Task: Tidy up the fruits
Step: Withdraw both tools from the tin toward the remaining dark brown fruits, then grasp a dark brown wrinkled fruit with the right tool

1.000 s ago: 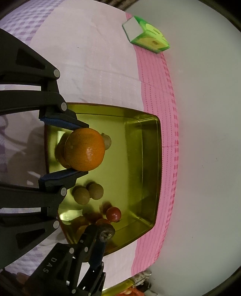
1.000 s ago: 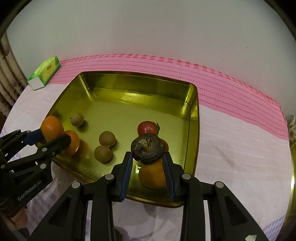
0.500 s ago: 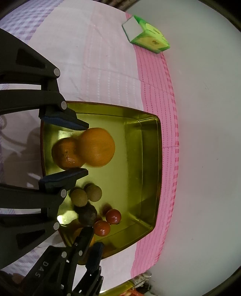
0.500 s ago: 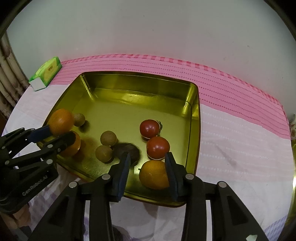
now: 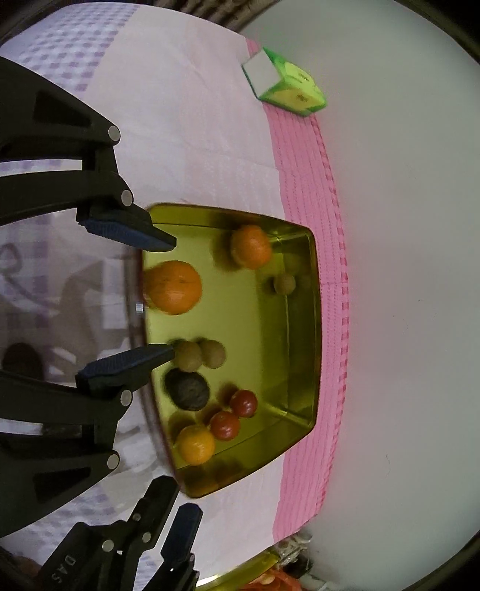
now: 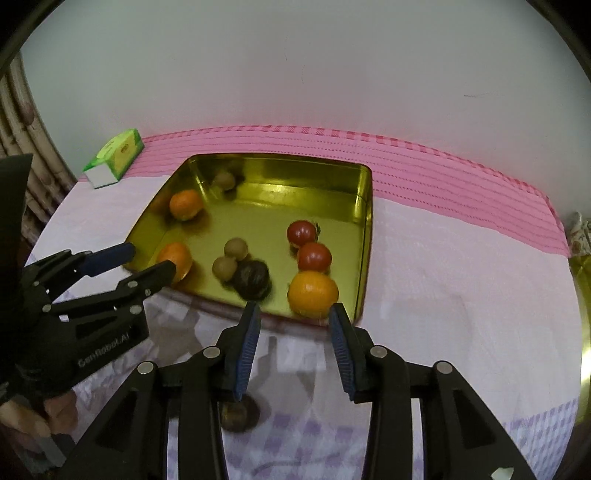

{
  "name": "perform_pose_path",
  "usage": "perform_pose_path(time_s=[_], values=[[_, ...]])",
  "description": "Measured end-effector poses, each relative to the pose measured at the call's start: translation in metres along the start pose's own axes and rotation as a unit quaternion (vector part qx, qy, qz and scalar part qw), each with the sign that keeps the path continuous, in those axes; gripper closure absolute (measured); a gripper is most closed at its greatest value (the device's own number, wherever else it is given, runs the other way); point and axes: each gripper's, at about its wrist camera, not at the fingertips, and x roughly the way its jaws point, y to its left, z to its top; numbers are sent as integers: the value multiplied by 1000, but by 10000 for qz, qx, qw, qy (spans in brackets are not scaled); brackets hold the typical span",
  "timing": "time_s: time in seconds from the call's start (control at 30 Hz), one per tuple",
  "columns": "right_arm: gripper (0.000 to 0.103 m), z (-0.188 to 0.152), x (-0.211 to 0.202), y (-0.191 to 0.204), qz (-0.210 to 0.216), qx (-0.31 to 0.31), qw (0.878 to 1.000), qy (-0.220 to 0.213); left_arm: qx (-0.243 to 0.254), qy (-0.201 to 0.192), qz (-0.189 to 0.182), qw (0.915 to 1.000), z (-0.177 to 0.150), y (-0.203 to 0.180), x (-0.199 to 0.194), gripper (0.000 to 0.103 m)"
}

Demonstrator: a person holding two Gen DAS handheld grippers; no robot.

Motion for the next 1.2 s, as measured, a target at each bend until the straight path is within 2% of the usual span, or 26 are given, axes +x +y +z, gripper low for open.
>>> perform_pose_path(time_s=[0.23,0.53,0.77,1.2], values=[[67,-41,-14,8,121,89,9998,118,-78,58,66,9999,-39,3,-27,50],[67,-87,-5,22,257,100,9987,421,-317,377,190,9986,-92,17,-30,50],[67,-97,11,38,208,-75,9981,575,-436,461,293,9976,-116,27,-29,50],[66,-90,24,48,-7,-304,9984,477,-480,438,264,9975,-119,28,-19,50]])
